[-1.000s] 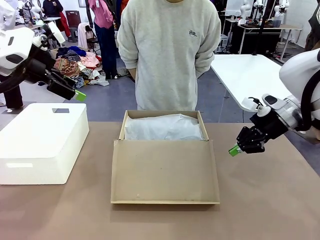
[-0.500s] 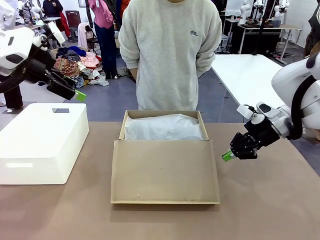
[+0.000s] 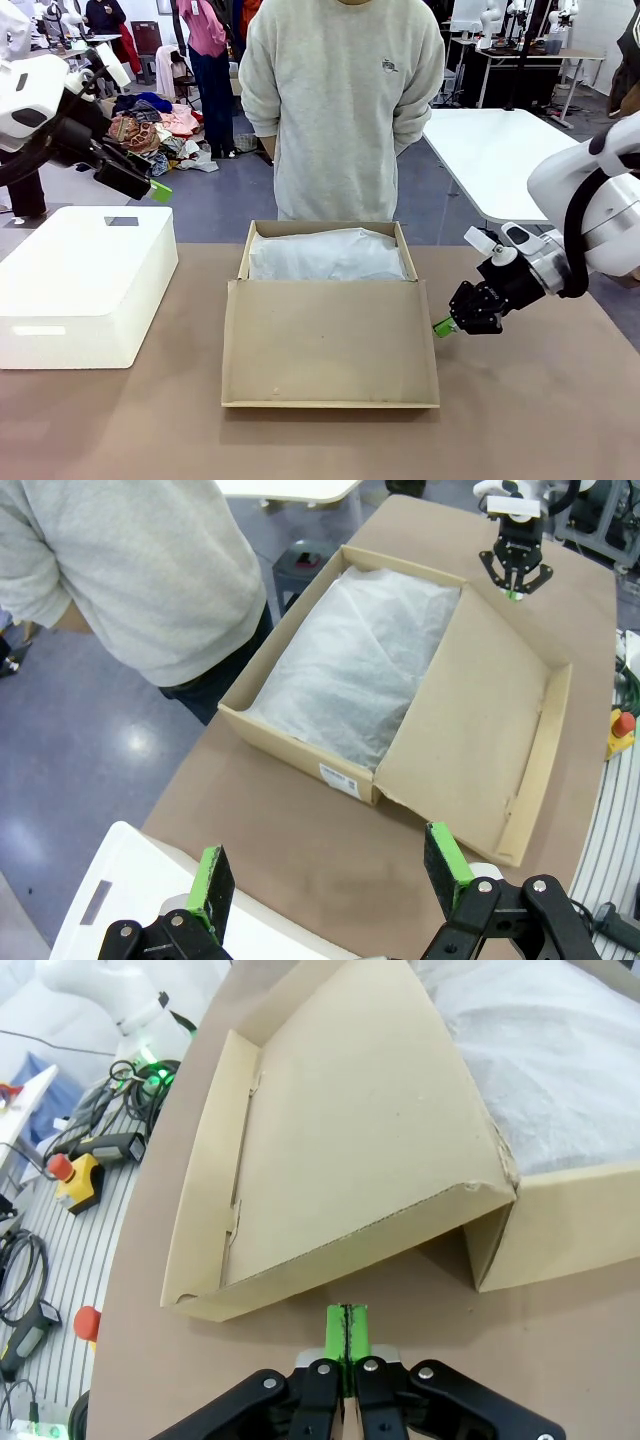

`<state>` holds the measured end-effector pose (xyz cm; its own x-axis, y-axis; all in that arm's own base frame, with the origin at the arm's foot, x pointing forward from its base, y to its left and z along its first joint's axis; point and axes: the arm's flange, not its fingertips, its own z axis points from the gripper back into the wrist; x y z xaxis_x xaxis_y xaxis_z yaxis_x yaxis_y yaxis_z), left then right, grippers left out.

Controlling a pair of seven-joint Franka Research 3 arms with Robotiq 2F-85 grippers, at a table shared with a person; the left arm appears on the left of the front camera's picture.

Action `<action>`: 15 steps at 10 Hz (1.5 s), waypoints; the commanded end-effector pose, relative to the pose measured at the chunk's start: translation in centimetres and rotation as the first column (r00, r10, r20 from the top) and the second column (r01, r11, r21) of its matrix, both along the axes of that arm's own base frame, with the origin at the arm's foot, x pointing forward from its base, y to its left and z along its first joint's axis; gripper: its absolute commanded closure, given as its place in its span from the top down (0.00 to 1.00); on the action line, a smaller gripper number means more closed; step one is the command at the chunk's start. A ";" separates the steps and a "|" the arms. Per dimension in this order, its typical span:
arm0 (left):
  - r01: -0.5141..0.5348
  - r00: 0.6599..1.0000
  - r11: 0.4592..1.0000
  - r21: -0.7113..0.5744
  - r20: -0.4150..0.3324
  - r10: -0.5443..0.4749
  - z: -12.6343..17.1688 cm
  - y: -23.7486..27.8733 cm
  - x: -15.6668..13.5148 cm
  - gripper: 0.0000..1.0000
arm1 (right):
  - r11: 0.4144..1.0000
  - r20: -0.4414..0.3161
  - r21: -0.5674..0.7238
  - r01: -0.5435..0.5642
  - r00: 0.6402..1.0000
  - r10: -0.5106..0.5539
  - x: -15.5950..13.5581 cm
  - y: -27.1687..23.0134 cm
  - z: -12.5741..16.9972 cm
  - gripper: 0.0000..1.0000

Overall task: Pack the shoes into the box.
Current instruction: Close the Shoes Box.

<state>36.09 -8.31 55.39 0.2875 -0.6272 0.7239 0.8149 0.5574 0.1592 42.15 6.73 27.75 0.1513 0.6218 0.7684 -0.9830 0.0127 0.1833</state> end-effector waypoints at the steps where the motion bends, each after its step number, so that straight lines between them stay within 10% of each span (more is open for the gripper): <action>1: 0.016 1.000 1.000 -0.012 0.004 -0.016 -0.2 0.1 0.0 1.00 | 1.000 0.043 0.023 0.016 0.999 -0.017 0.0 0.4 -1.3 0.00; 15: 0.016 1.000 1.000 -0.012 0.004 -0.016 -0.2 0.1 0.0 1.00 | 0.957 -0.027 0.284 -0.053 0.998 0.063 0.2 2.3 -2.3 0.00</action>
